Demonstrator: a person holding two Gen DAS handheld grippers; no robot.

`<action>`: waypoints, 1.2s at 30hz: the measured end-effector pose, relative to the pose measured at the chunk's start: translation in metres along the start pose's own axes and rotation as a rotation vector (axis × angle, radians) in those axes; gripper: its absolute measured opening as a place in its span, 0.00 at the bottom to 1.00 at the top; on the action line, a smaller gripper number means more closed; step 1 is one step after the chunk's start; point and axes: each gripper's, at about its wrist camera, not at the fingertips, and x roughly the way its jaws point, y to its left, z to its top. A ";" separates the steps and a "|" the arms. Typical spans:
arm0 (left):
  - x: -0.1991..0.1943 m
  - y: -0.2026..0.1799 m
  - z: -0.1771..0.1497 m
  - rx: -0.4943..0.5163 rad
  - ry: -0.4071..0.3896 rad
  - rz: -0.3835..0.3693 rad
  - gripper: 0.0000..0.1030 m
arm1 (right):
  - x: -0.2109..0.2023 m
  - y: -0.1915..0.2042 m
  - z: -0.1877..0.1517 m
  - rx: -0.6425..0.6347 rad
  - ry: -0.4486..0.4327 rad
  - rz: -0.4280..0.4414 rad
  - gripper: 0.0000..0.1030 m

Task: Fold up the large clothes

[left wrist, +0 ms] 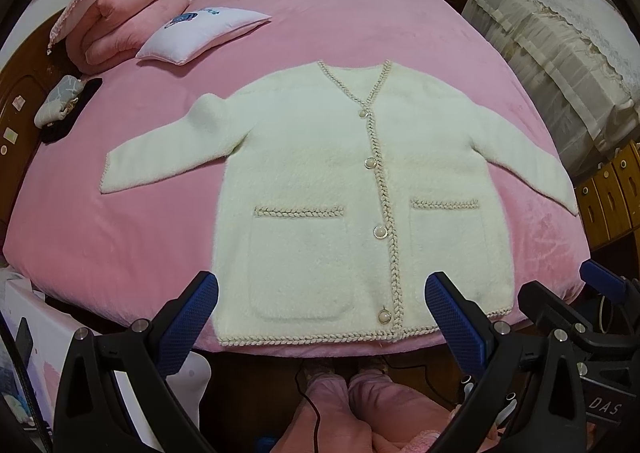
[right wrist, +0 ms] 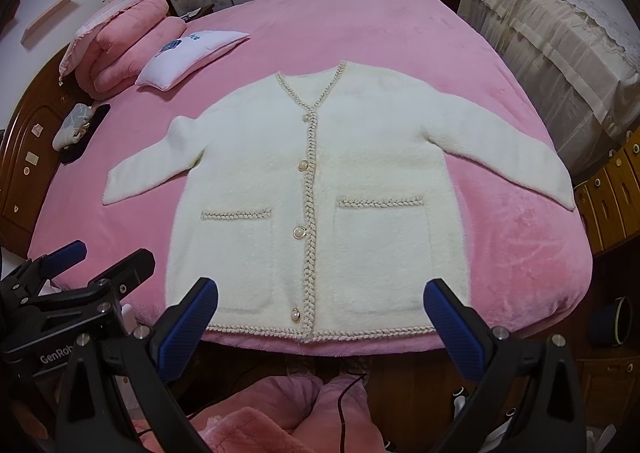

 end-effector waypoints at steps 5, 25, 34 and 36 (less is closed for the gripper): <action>0.000 -0.002 0.000 0.000 0.001 0.001 0.99 | 0.000 0.000 0.000 -0.001 0.000 0.000 1.00; -0.012 -0.011 -0.001 -0.065 -0.007 0.024 0.99 | -0.010 -0.027 0.005 -0.036 -0.026 -0.008 1.00; -0.016 0.005 0.001 -0.284 -0.010 -0.010 0.99 | -0.011 -0.042 0.015 -0.084 -0.041 0.027 1.00; -0.016 0.011 -0.004 -0.333 -0.014 -0.014 0.99 | -0.005 -0.041 0.015 -0.112 -0.038 0.026 1.00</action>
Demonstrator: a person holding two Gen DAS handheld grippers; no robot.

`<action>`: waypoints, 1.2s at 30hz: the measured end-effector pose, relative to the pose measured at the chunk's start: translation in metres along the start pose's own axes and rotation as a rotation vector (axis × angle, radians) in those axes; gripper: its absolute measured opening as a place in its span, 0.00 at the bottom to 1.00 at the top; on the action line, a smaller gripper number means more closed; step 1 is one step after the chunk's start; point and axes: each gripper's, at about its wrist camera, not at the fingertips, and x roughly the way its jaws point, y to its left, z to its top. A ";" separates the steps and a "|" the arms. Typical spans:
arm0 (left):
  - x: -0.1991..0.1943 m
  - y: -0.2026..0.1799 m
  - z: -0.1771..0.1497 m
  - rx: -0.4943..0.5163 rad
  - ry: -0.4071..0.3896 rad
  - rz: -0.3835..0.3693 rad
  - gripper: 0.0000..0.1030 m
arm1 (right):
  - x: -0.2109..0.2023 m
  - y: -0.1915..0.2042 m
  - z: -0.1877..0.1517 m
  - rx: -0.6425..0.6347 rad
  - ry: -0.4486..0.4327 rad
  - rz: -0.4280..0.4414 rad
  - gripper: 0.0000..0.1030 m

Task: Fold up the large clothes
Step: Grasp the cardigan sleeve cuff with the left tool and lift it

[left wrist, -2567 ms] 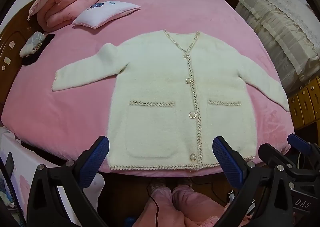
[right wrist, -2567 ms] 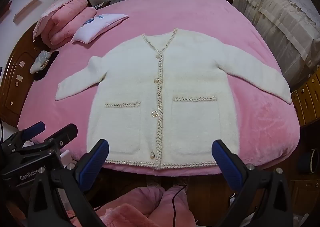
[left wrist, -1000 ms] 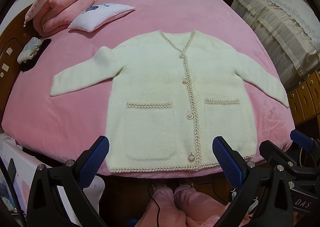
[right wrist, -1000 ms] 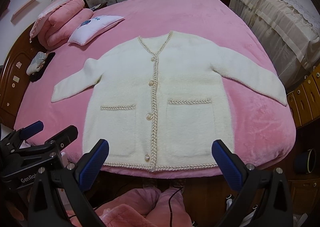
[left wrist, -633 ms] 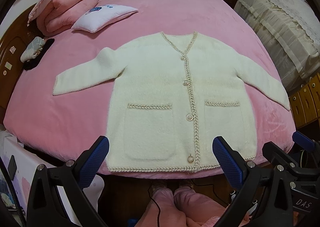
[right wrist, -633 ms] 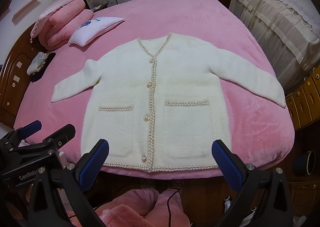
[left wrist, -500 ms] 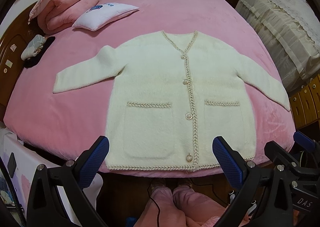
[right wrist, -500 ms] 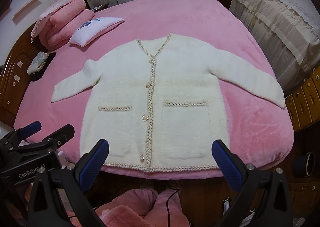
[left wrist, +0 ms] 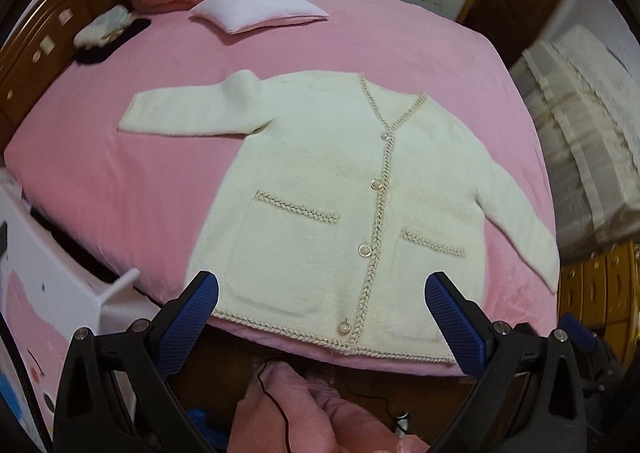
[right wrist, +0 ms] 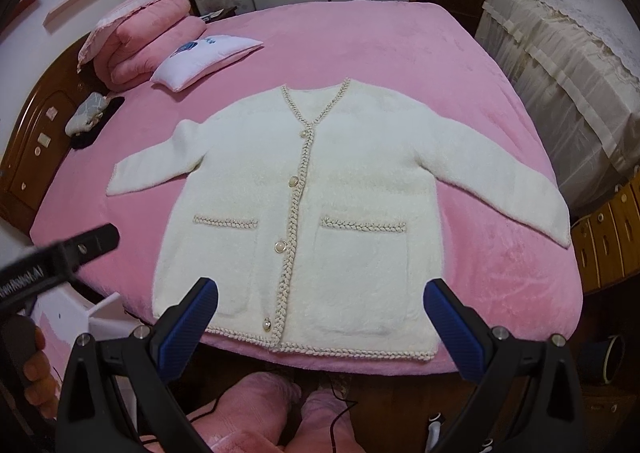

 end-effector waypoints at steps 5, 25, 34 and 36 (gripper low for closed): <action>0.006 0.030 -0.014 -0.112 0.022 0.007 0.99 | 0.020 0.011 -0.003 -0.052 0.056 0.025 1.00; 0.090 0.215 0.004 -0.499 0.207 0.105 0.99 | 0.142 0.156 0.026 -0.324 0.254 0.059 1.00; 0.209 0.350 0.146 -0.582 0.186 0.165 0.99 | 0.216 0.229 0.044 -0.234 0.394 -0.026 1.00; 0.229 0.375 0.167 -0.604 0.168 0.163 0.99 | 0.226 0.240 0.052 -0.186 0.406 -0.043 1.00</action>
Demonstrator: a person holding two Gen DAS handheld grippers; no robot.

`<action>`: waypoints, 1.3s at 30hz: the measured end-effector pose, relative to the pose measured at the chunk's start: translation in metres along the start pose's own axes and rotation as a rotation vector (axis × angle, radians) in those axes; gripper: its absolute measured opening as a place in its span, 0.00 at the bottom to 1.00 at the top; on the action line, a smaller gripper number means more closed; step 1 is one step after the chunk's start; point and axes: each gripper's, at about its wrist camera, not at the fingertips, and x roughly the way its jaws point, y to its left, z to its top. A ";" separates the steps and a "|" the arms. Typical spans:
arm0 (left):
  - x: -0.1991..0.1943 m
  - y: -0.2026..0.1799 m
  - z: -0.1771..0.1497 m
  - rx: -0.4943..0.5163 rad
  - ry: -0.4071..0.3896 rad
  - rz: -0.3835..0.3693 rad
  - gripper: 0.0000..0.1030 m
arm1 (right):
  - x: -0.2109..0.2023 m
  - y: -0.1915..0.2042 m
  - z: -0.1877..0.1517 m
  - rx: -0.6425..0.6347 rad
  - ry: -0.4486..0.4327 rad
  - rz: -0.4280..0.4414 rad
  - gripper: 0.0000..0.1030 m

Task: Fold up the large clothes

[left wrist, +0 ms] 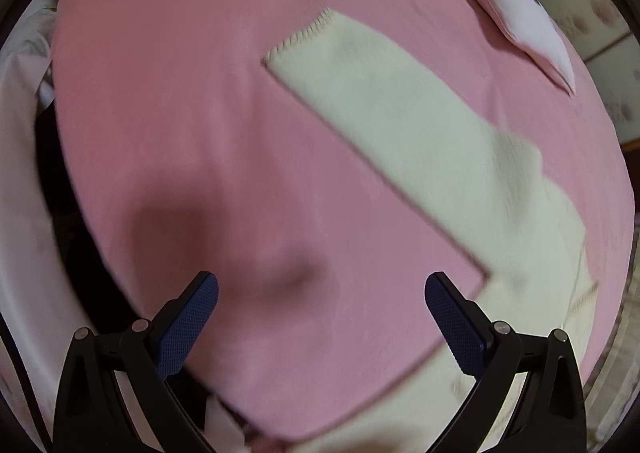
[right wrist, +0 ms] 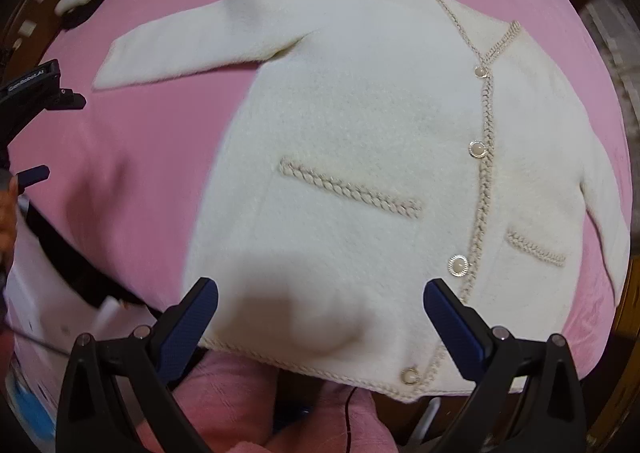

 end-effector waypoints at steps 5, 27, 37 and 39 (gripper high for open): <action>0.054 0.017 0.077 -0.083 -0.052 -0.025 0.94 | 0.011 0.019 0.021 0.025 0.047 -0.032 1.00; 0.040 0.022 0.110 -0.149 -0.323 -0.375 0.11 | 0.015 0.004 0.029 0.139 0.110 0.071 1.00; -0.087 -0.123 0.007 0.213 -0.402 -0.565 0.07 | -0.001 -0.082 0.027 0.281 -0.121 0.213 1.00; -0.096 -0.168 -0.019 0.295 -0.395 -0.618 0.04 | -0.006 -0.108 0.028 0.305 -0.180 0.224 1.00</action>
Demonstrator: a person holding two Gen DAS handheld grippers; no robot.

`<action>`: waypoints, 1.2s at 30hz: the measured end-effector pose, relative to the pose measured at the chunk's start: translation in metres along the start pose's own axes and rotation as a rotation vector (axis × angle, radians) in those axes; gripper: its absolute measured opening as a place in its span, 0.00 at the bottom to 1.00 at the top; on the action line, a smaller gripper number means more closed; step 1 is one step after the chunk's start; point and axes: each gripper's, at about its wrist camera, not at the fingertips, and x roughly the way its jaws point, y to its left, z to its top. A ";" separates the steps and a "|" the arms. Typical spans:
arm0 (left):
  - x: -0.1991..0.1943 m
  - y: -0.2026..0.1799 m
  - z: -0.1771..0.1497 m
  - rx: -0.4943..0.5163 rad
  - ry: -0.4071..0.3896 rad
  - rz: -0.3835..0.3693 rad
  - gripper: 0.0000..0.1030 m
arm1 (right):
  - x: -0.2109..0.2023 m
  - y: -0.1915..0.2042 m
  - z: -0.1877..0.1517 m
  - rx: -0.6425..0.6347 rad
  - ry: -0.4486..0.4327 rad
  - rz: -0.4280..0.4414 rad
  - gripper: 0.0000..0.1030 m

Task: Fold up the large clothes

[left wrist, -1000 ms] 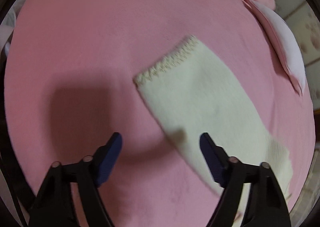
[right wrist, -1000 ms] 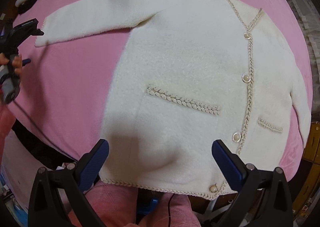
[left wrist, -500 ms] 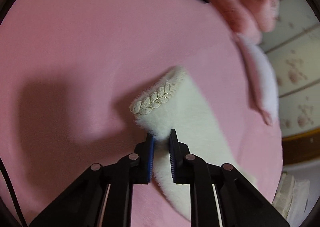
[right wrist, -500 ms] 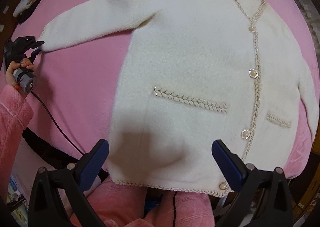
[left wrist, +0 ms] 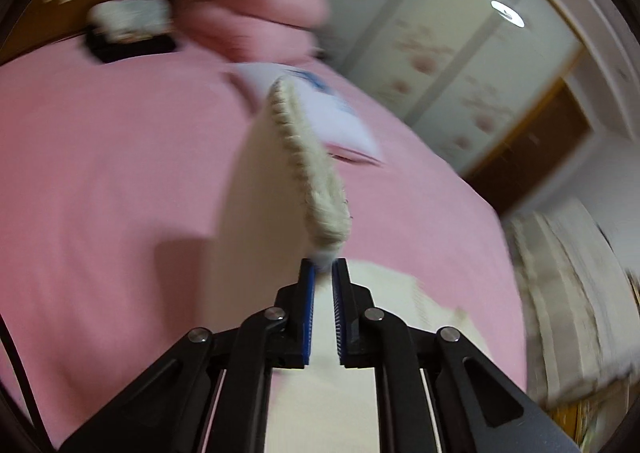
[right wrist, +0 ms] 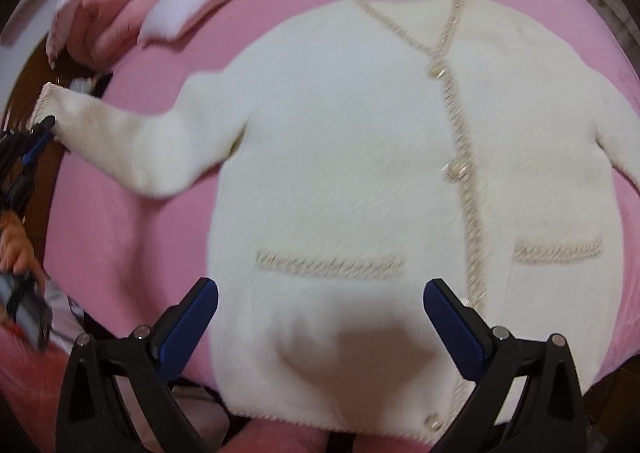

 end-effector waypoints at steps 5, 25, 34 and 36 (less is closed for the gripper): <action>0.048 -0.107 -0.059 0.174 0.086 -0.117 0.04 | -0.015 -0.064 0.023 0.061 -0.144 0.022 1.00; 0.107 0.010 -0.150 0.036 0.447 0.360 0.60 | 0.108 -0.050 0.137 -0.043 -0.053 0.498 0.53; 0.131 0.077 -0.148 -0.087 0.458 0.435 0.64 | 0.194 0.060 0.159 -0.143 0.081 0.489 0.41; 0.134 0.084 -0.150 -0.098 0.462 0.431 0.65 | 0.201 0.069 0.160 -0.144 0.076 0.497 0.35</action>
